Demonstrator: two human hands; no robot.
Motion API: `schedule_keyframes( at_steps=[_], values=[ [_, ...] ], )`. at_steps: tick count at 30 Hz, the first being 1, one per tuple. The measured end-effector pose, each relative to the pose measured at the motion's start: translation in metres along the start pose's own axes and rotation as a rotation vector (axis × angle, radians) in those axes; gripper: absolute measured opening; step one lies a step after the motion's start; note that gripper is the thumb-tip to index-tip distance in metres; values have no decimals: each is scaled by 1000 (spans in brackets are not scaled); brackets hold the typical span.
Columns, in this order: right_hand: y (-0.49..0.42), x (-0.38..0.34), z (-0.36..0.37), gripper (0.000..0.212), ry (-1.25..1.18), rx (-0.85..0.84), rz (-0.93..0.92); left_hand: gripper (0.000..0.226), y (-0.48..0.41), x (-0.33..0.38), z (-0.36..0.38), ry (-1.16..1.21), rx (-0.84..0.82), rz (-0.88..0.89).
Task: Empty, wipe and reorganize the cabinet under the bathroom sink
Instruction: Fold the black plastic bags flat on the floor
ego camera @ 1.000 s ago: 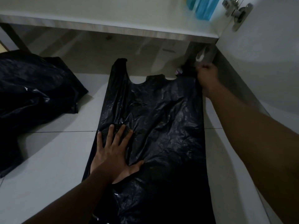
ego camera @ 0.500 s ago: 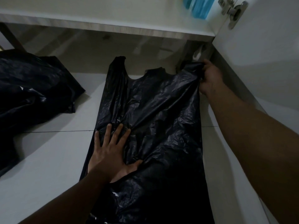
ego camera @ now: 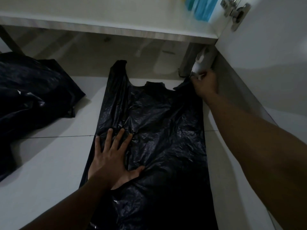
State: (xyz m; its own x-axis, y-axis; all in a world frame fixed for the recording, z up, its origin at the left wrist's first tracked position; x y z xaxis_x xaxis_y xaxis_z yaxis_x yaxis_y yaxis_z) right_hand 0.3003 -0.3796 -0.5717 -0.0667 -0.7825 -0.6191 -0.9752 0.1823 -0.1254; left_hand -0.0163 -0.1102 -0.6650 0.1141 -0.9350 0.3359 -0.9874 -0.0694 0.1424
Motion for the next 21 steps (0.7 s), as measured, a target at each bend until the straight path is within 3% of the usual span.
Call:
schedule_keyframes(
  at_steps=[5, 8, 10, 13, 15, 17, 19, 21],
  values=[
    [8, -13, 29, 84, 349, -232, 57, 116, 0, 0, -1, 0, -10, -5],
    [5, -13, 42, 67, 485, -314, 18, 116, 0, -1, -1, -5, -11, -14],
    [-6, -9, 32, 50, 255, -234, 111, 116, 0, 0, -1, 3, -8, -16],
    [-12, 5, 15, 39, -325, -186, 388, 116, -1, 0, 0, -1, -13, -7],
    [-13, 5, 14, 34, -501, -193, 449, 116, -2, 0, -1, 0, -4, -4],
    [-6, -5, -7, 39, -381, -27, 303, 116, -1, 0, -1, 5, -2, -7],
    [27, -32, -28, 35, -99, 153, -33, 117, 0, -1, 0, 6, -16, -14],
    [77, -50, -15, 31, 201, 105, -311, 119, 0, 0, 1, -3, -28, -15]
  ],
)
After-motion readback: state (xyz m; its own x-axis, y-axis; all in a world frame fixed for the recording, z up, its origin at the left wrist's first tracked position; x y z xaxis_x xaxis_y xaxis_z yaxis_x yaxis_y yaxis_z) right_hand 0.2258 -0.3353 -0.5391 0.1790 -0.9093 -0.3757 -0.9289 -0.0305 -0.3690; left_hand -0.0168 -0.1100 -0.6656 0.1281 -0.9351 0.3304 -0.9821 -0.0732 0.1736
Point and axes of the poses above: each hand's wrist, its own y-axis away from the middle knuckle, its own z-axis out of the palm, x = y × z, the point moved 10 cm from there along -y, towards the middle knuckle, and after that the axes turned 12 degrees about y, right-handed, at the moved point
